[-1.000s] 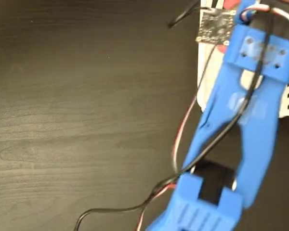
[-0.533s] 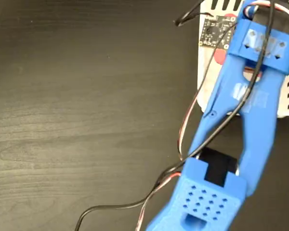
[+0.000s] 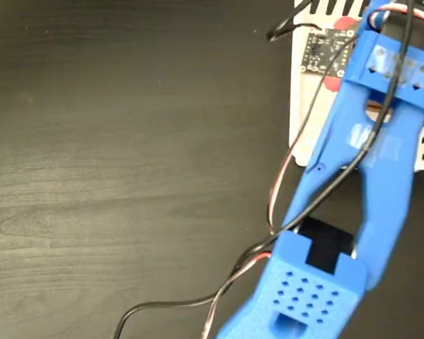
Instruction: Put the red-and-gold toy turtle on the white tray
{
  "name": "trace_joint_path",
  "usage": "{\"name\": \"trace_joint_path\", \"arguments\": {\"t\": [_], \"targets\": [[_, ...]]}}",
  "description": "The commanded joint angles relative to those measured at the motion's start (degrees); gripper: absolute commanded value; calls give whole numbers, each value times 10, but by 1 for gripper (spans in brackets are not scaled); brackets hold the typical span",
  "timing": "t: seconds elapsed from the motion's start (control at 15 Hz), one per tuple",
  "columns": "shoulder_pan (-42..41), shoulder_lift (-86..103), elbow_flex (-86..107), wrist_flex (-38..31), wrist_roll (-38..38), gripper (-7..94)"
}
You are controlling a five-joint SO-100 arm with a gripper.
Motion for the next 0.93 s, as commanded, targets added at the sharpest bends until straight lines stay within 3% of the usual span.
{"name": "trace_joint_path", "arguments": {"t": [0.0, 0.4, 0.47, 0.53, 0.6, 0.67, 0.87], "targets": [[7, 32, -15, 11, -10, 53], [8, 65, -11, 10, -5, 52], [7, 86, -10, 7, -3, 46], [4, 113, 0, -9, 12, 31], [-2, 148, 19, -39, 38, 8], [-12, 192, 54, -76, 66, 0], [-92, 380, 294, -213, 106, 0]]}}
